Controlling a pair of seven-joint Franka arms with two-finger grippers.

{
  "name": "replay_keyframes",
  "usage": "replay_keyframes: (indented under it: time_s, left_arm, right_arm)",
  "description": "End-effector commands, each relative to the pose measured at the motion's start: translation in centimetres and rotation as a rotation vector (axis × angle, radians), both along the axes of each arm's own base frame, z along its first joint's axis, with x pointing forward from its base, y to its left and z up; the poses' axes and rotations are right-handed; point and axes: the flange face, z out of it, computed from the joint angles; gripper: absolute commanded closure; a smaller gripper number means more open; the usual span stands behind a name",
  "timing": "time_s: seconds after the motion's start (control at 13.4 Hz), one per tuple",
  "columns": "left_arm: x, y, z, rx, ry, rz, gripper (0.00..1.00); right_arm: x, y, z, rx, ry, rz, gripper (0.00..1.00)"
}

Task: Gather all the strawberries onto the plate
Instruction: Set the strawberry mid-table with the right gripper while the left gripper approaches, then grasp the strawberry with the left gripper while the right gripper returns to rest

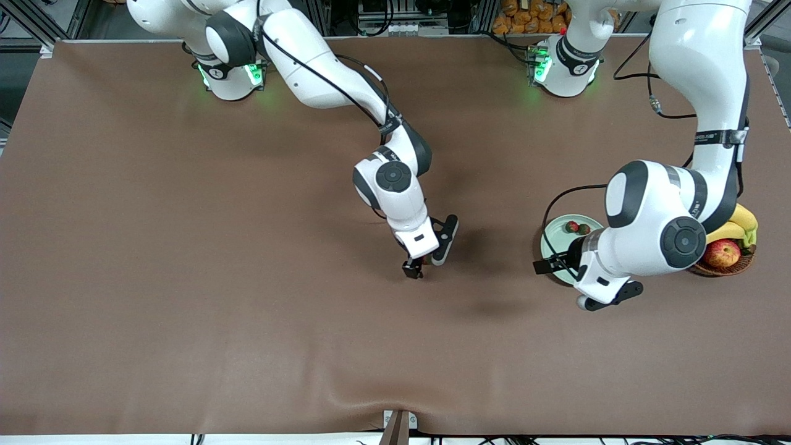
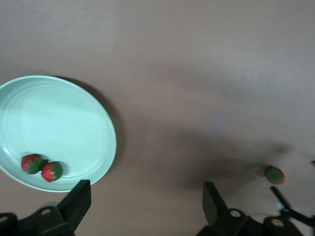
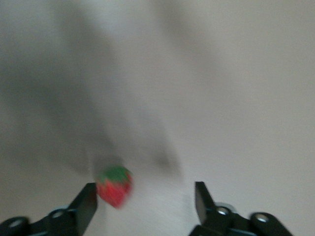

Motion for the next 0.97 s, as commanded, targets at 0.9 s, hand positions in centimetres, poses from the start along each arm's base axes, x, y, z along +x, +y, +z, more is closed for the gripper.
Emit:
replay_keyframes:
  time_s: [0.9]
  left_arm:
    - [-5.2,-24.9,-11.7,0.026,-0.142,0.236,0.0]
  right_arm:
    - [3.7,-47.7,22.4,0.049,0.234,-0.63,0.0]
